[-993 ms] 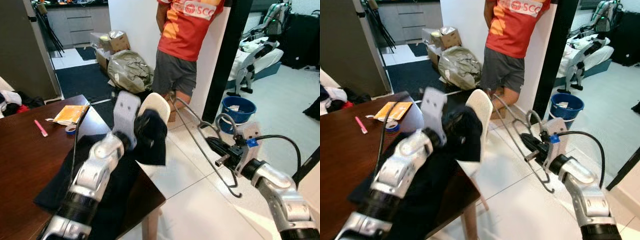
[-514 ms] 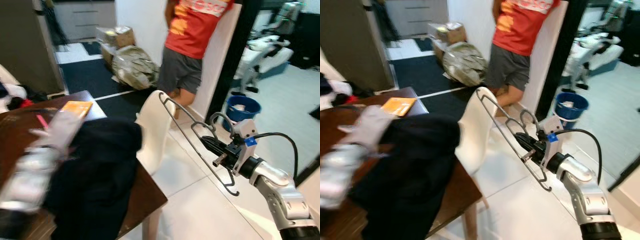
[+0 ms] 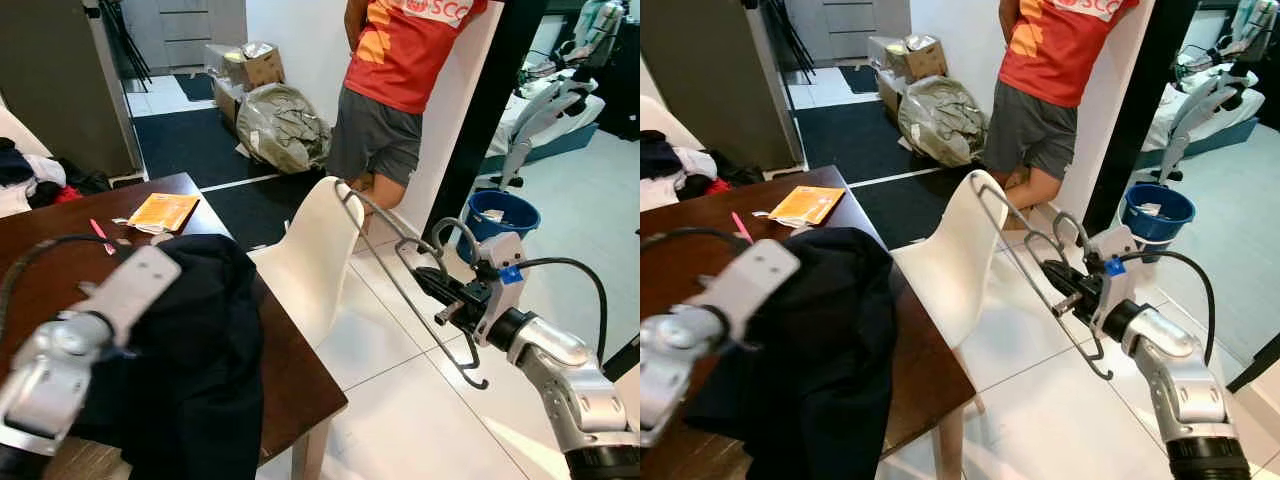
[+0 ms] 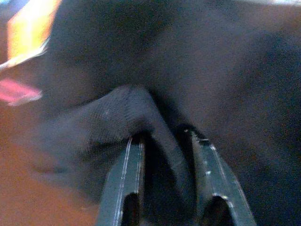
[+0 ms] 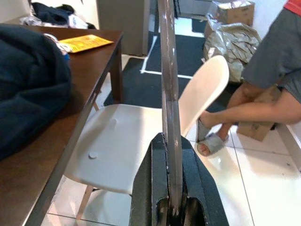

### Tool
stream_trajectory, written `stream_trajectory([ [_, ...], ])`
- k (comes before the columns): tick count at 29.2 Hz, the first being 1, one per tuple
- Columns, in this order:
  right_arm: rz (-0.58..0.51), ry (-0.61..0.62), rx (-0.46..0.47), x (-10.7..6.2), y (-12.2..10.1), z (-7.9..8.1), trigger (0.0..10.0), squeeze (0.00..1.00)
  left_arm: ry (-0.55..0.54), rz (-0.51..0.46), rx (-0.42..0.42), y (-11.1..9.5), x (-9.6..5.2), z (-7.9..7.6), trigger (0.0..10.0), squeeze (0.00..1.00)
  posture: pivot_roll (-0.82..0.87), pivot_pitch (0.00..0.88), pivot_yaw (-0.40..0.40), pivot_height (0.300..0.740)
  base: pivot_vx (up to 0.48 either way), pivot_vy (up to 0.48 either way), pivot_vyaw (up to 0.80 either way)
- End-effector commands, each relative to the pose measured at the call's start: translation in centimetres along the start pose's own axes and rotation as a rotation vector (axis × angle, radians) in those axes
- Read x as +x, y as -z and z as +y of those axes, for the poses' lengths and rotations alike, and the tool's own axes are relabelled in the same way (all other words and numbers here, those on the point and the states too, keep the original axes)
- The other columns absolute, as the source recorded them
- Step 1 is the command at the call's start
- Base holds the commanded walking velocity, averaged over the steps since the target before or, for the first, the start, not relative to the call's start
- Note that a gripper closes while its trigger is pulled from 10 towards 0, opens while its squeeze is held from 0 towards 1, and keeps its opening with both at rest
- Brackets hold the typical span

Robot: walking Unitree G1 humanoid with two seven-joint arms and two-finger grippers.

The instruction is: Hang hanger

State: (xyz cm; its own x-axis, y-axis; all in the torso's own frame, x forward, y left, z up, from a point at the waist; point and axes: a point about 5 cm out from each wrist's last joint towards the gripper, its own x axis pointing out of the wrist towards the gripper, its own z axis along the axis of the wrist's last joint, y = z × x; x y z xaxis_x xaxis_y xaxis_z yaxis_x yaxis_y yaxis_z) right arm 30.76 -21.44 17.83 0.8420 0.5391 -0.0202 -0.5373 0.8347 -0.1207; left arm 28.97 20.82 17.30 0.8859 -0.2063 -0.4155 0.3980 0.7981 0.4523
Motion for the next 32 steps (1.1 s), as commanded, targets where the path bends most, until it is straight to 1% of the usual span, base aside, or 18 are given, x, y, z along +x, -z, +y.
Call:
stream_trajectory([
  [1,0.015,-0.018,0.016,0.1,0.3,0.4,10.0,0.00,0.078,-0.086,-0.038,-1.7,-0.4,-0.6,10.0,1.00,0.06,0.075,-0.046,0.740,0.000,0.000,0.00],
  [3,0.002,-0.047,0.036,0.3,0.3,0.9,10.0,0.00,0.233,-0.197,-0.011,-4.2,-2.3,-1.0,10.0,1.00,0.06,0.073,-0.047,0.740,0.000,0.000,0.00],
  [6,-0.007,-0.062,0.045,0.4,0.2,1.1,10.0,0.00,0.274,-0.212,0.051,-5.0,-3.5,-0.7,10.0,1.00,0.06,0.072,-0.048,0.740,0.000,0.000,0.00],
  [7,-0.013,-0.069,0.053,0.6,0.1,1.2,10.0,0.00,0.320,-0.173,0.138,-4.9,-4.8,-0.5,10.0,1.00,0.07,0.068,-0.053,0.740,0.000,0.000,0.00],
  [9,-0.013,-0.069,0.053,0.6,0.1,1.2,10.0,0.00,0.320,-0.173,0.138,-4.9,-4.8,-0.5,10.0,1.00,0.07,0.068,-0.053,0.740,0.000,0.000,0.00],
  [10,-0.015,-0.073,0.056,0.7,0.1,1.2,10.0,0.00,0.362,-0.101,0.258,-4.2,-6.0,-0.4,10.0,1.00,0.08,0.061,-0.055,0.740,0.000,0.000,0.00],
  [12,-0.018,-0.073,0.058,0.9,0.0,1.2,10.0,0.00,0.392,-0.014,0.322,-3.1,-7.1,-0.2,10.0,1.00,0.08,0.058,-0.057,0.740,0.000,0.000,0.00],
  [16,-0.019,-0.072,0.062,1.0,0.1,1.0,10.0,0.00,0.470,0.090,0.369,-1.6,-8.6,-0.4,10.0,1.00,0.09,0.056,-0.062,0.740,0.000,0.000,0.00],
  [20,-0.019,-0.075,0.063,1.1,0.1,1.0,10.0,0.00,0.489,0.093,0.365,-1.5,-9.0,-0.6,10.0,1.00,0.09,0.055,-0.066,0.740,0.000,0.000,0.00],
  [21,-0.023,-0.075,0.070,1.1,0.0,1.0,10.0,0.00,0.446,0.025,0.335,-2.4,-8.9,-0.1,10.0,1.00,0.09,0.057,-0.070,0.740,0.000,0.000,0.00],
  [22,-0.063,-0.059,0.107,1.3,-0.4,0.9,10.0,0.00,0.221,-0.324,0.178,-6.6,-8.1,2.7,10.0,0.63,0.09,0.057,-0.072,0.740,0.000,0.000,0.00],
  [24,-0.063,-0.059,0.107,1.3,-0.4,0.9,10.0,0.00,0.221,-0.324,0.178,-6.6,-8.1,2.7,10.0,0.63,0.09,0.057,-0.072,0.740,0.000,0.000,0.00],
  [26,-0.077,-0.055,0.124,1.4,-0.5,0.9,10.0,0.00,0.165,-0.421,0.120,-7.7,-8.2,3.6,10.0,0.63,0.09,0.057,-0.072,0.740,0.000,0.000,0.00],
  [27,-0.085,-0.056,0.125,1.5,-0.5,1.0,10.0,0.00,0.104,-0.658,-0.013,-9.6,-8.5,4.3,10.0,0.00,0.10,0.058,-0.071,0.740,0.000,0.000,0.00],
  [28,-0.090,-0.058,0.125,1.7,-0.6,1.2,10.0,0.00,0.068,-0.861,-0.211,-10.8,-8.7,4.9,10.0,0.00,0.09,0.056,-0.069,0.740,0.000,0.000,0.00],
  [30,-0.090,-0.058,0.125,1.7,-0.6,1.2,10.0,0.00,0.068,-0.861,-0.211,-10.8,-8.7,4.9,10.0,0.00,0.09,0.056,-0.069,0.740,0.000,0.000,0.00],
  [31,-0.093,-0.054,0.116,1.9,-0.6,1.3,10.0,0.00,0.019,-1.008,-0.410,-11.2,-8.7,5.5,10.0,0.00,0.09,0.054,-0.070,0.740,0.000,0.000,0.00],
  [32,-0.110,-0.038,0.118,1.9,-0.8,1.1,10.0,0.00,-0.062,-0.976,-0.549,-10.1,-7.0,5.6,10.0,0.00,0.08,0.055,-0.069,0.740,0.000,0.000,0.52],
])
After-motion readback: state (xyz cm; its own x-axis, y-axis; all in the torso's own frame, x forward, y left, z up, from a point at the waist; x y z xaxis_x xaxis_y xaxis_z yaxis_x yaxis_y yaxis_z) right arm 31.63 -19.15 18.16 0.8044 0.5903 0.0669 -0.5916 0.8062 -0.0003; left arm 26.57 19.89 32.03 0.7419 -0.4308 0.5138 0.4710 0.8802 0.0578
